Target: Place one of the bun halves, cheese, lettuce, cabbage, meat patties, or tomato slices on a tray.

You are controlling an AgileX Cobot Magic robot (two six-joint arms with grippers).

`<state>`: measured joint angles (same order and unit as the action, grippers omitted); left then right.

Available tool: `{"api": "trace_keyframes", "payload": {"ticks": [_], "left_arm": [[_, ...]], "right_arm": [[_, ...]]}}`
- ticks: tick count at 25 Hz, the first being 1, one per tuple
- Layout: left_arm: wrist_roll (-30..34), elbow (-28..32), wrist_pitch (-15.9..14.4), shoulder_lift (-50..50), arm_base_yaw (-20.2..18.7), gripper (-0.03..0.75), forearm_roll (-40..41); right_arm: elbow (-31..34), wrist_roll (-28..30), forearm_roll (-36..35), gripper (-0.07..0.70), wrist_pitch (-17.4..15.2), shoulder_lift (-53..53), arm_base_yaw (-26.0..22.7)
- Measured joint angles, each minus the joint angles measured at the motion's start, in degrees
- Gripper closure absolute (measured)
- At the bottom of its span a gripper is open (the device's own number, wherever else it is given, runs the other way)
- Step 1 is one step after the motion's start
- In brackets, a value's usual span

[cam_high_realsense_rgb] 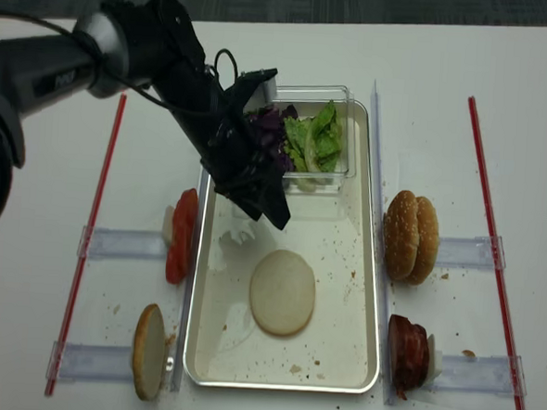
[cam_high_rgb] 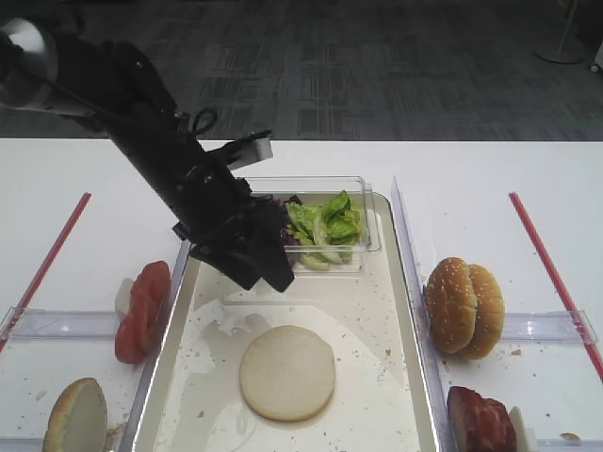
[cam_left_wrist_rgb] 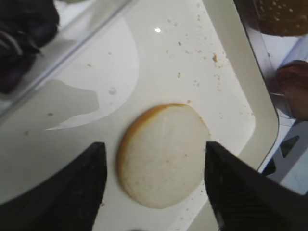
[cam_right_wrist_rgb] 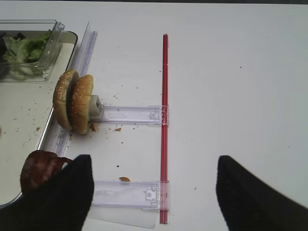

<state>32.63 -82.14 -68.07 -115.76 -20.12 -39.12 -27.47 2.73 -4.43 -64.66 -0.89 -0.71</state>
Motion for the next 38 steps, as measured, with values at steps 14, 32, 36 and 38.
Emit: {"api": "trace_keyframes", "payload": {"ticks": [14,32,36,38], "left_arm": [[-18.66,-14.78,-1.49,-0.1,0.0,0.305,24.96],[-25.1,-15.55,-1.75,-0.1,0.0,0.296,40.17],[-25.22,-15.55,-1.75,-0.1,0.0,0.296,40.31],[-25.5,-15.55,-1.75,-0.1,0.49,0.296,40.42]], "right_arm": [[0.0,-0.1,0.0,0.079,0.0,0.0,0.0],[0.0,-0.21,0.0,0.079,0.0,0.0,0.0],[0.0,-0.21,0.0,0.079,0.0,0.0,0.0],[0.0,-0.21,0.0,0.079,0.0,0.0,0.0]]}}
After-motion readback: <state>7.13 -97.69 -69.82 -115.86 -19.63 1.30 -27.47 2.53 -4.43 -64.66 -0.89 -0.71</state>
